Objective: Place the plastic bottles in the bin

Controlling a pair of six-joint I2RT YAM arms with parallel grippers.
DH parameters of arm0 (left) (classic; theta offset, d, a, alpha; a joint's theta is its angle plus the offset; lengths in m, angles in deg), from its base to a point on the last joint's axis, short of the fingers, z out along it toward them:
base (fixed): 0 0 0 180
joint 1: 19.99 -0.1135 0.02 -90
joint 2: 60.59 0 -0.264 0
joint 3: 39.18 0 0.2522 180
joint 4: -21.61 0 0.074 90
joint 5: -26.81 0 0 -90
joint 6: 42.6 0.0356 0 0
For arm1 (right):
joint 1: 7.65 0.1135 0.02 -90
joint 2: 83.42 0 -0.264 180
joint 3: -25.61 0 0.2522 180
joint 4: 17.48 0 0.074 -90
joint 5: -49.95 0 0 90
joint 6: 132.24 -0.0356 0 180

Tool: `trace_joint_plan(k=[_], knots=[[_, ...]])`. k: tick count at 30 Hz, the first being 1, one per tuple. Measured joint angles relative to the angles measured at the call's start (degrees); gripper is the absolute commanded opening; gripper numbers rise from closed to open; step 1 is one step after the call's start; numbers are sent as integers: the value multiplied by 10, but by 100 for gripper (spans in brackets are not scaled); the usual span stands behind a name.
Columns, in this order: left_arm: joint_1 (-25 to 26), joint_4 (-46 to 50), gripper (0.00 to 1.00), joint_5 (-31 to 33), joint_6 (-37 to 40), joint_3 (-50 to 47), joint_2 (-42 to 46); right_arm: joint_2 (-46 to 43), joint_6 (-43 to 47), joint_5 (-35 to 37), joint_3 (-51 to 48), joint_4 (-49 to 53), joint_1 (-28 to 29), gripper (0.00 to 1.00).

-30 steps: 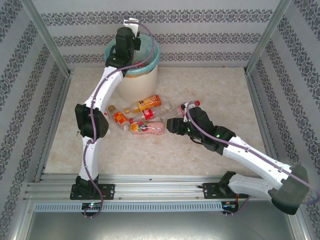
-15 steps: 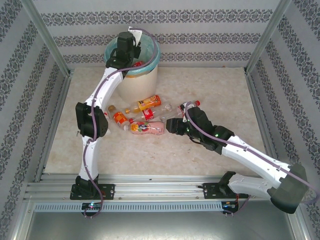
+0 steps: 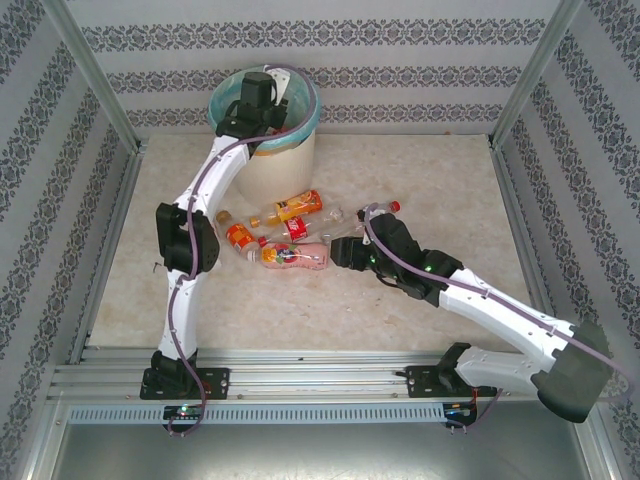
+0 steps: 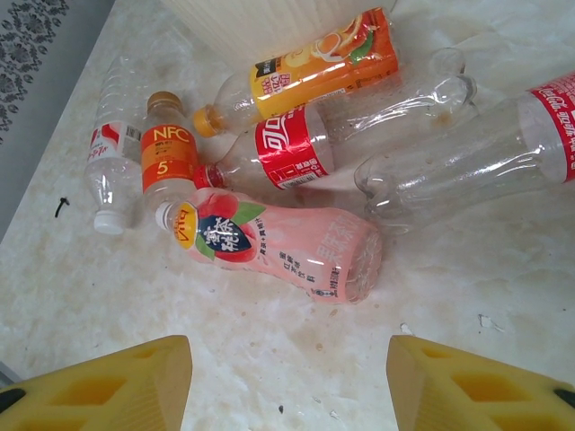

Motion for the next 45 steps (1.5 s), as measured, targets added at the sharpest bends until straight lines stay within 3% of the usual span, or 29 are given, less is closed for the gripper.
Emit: trace_joint_plan(k=[9, 14, 18, 21, 33, 45], knots=[[0, 56, 59, -38, -51, 96, 2, 2, 0, -4, 0, -1, 0, 61], [0, 57, 41, -59, -76, 138, 24, 7, -1, -8, 0, -4, 0, 61], [0, 66, 19, -80, -90, 146, 27, 12, -2, -12, 0, -5, 0, 61], [0, 86, 12, -97, -99, 146, 20, 14, -3, -13, 0, -5, 0, 61], [0, 152, 6, -105, -101, 162, -54, 16, -13, -14, -2, -4, 0, 61], [-12, 228, 3, -103, -123, 165, -61, 28, -16, -19, -2, -5, 7, 61]])
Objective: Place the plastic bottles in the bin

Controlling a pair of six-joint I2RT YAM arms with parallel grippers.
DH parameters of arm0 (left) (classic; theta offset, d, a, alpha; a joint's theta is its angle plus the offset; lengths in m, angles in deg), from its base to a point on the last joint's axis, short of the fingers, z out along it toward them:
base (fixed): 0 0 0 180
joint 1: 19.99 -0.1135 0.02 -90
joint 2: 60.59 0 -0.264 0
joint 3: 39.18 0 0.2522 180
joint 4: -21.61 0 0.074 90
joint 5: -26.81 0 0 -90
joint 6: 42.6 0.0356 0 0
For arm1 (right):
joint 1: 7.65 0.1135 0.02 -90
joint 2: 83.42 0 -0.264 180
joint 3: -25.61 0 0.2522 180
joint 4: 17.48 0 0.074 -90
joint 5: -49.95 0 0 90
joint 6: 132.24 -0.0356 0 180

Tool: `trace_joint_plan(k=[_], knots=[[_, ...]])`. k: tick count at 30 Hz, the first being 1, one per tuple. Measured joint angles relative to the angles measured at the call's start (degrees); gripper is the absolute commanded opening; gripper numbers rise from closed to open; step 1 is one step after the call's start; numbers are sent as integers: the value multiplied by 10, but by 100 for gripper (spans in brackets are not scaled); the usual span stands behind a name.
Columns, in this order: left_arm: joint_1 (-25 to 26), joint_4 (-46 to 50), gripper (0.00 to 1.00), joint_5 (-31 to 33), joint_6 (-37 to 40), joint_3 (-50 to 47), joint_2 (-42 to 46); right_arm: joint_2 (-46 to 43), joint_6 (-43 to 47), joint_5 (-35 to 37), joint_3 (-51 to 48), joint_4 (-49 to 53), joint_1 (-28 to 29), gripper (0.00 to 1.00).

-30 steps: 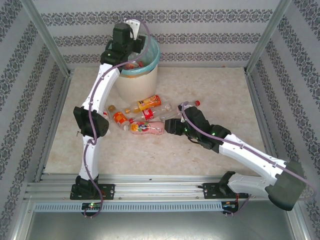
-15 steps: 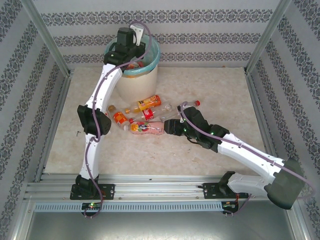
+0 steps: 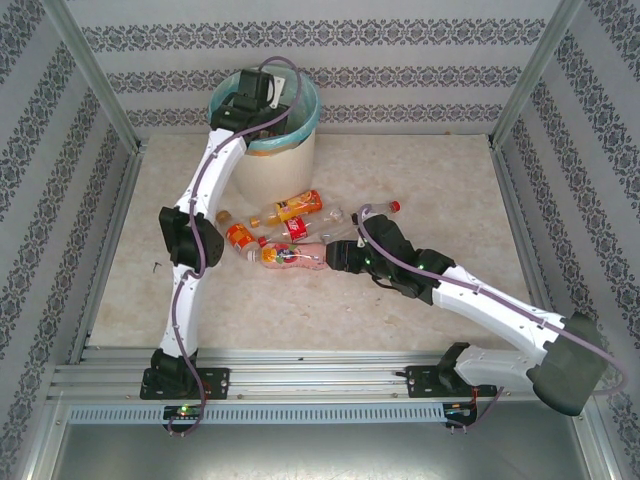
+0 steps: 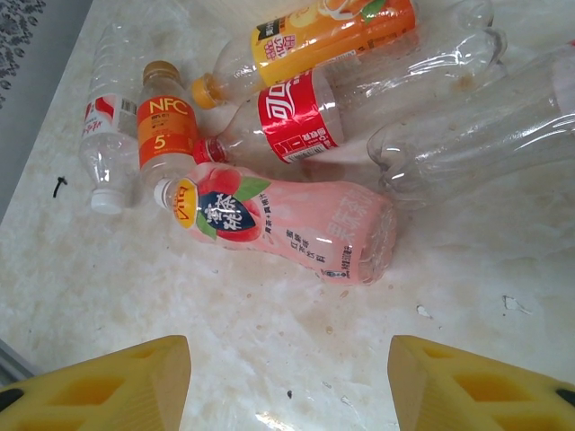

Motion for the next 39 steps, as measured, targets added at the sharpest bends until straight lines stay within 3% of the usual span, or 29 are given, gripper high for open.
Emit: trace_joint_plan(k=[11, 19, 28, 34, 39], knots=[[-17, 40, 1, -17, -31, 0, -8, 3, 0, 0, 0, -5, 0, 61], [-19, 18, 15, -48, -68, 1, 5, 10, 0, 0, 0, -6, 0, 61], [-18, -46, 19, -67, -108, -10, 162, 11, 0, 0, 0, -6, 0, 62], [-18, -98, 22, -85, -113, -125, 302, 17, 3, 0, 2, -6, 0, 62], [-13, -186, 26, -94, -115, -383, 437, 30, 19, 3, 23, -3, 0, 62]])
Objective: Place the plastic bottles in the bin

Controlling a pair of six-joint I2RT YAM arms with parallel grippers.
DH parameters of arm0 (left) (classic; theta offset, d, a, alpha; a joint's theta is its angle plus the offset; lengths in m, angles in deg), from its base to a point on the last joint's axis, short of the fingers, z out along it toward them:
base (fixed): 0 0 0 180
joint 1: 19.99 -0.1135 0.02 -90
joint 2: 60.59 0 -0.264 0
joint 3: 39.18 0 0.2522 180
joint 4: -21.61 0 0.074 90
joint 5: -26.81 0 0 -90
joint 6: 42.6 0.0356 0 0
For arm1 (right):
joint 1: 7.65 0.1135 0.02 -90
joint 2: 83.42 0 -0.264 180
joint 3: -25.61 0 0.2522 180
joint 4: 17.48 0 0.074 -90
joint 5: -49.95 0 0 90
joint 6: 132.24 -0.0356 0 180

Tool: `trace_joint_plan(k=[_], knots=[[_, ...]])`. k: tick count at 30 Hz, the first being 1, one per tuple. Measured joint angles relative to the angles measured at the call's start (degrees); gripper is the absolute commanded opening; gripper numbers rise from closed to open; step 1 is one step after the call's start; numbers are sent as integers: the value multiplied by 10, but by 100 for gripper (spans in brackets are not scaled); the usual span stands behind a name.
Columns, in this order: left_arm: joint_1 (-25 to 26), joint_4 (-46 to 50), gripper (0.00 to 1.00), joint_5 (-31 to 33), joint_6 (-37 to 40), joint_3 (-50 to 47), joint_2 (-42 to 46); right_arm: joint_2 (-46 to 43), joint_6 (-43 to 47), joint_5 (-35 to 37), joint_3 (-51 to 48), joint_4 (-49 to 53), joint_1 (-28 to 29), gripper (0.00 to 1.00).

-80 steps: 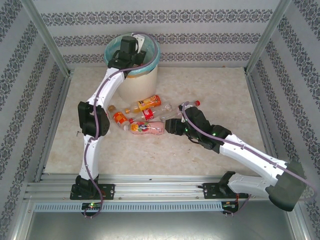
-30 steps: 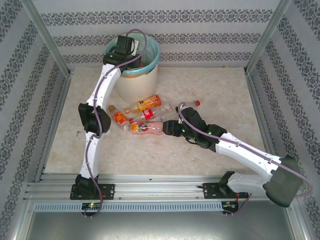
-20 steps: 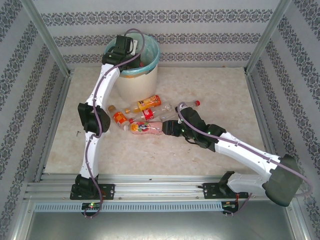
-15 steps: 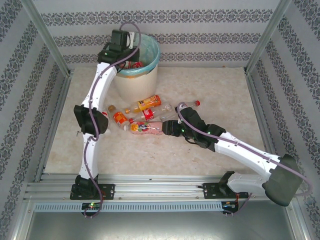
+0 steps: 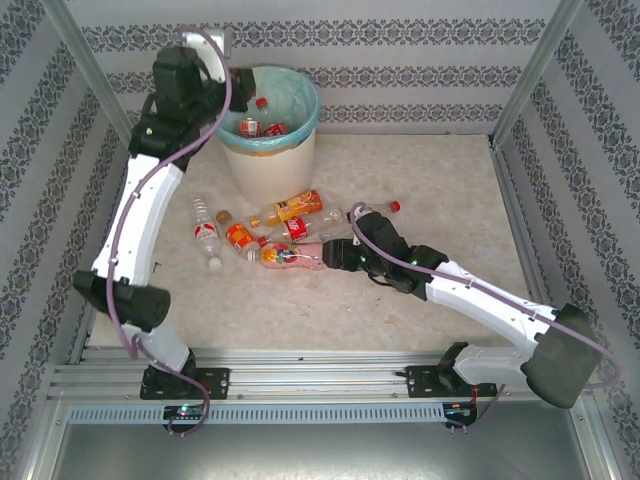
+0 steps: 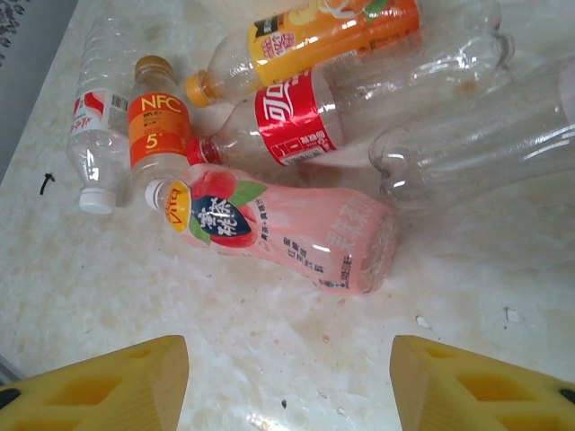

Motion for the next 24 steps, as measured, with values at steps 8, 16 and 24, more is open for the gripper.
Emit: trace_joint_plan(k=[8, 16, 24], knots=[[27, -58, 32, 3, 0, -303, 201, 24, 74, 5, 41, 0, 0, 65], [34, -47, 53, 18, -28, -470, 363, 119, 290, -80, 109, 22, 2, 77], [34, 24, 72, 40, -61, -623, 459, 239, 482, -111, 186, 49, 5, 80]])
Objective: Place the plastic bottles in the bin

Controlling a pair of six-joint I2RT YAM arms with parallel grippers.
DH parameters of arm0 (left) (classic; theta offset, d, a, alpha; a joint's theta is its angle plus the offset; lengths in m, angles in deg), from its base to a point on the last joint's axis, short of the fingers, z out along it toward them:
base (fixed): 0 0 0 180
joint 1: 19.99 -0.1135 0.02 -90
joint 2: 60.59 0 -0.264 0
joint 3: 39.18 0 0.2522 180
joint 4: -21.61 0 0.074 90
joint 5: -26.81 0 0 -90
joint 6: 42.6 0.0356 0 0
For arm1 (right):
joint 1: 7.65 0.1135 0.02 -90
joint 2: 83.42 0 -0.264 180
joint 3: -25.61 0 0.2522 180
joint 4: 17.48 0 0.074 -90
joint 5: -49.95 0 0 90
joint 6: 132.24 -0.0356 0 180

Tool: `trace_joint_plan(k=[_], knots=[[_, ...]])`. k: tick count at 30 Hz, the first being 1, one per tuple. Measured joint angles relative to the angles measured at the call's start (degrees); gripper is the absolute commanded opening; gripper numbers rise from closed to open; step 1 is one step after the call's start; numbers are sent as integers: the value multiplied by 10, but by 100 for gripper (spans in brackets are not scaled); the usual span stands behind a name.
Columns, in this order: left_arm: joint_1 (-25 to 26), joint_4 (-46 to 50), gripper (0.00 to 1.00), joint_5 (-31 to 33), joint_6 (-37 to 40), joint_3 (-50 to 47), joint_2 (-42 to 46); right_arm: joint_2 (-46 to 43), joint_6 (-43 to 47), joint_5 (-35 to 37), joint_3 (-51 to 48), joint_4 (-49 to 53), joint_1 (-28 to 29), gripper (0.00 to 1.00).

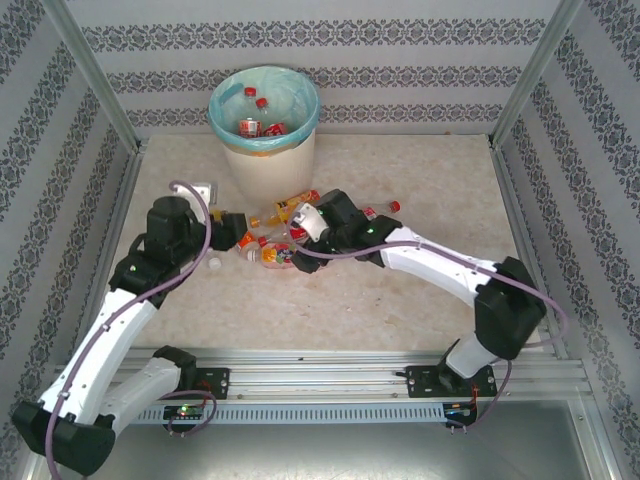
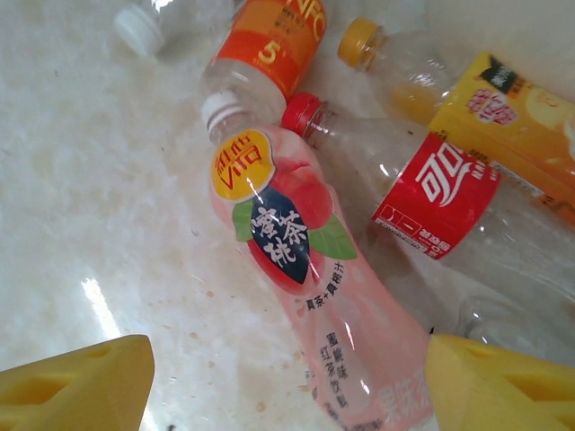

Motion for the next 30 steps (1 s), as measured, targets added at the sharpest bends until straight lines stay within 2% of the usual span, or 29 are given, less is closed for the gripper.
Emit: trace_joint_plan(k=[6, 9, 25, 30], knots=[[0, 17, 80, 30, 0, -42, 62, 91, 83, 7, 58, 34, 0, 83], [0, 17, 80, 50, 4, -59, 83, 120, 106, 20, 77, 48, 0, 83], [-5, 20, 82, 72, 22, -73, 86, 226, 183, 40, 149, 115, 22, 80], [-13, 20, 82, 72, 23, -73, 86, 231, 192, 42, 149, 127, 29, 70]])
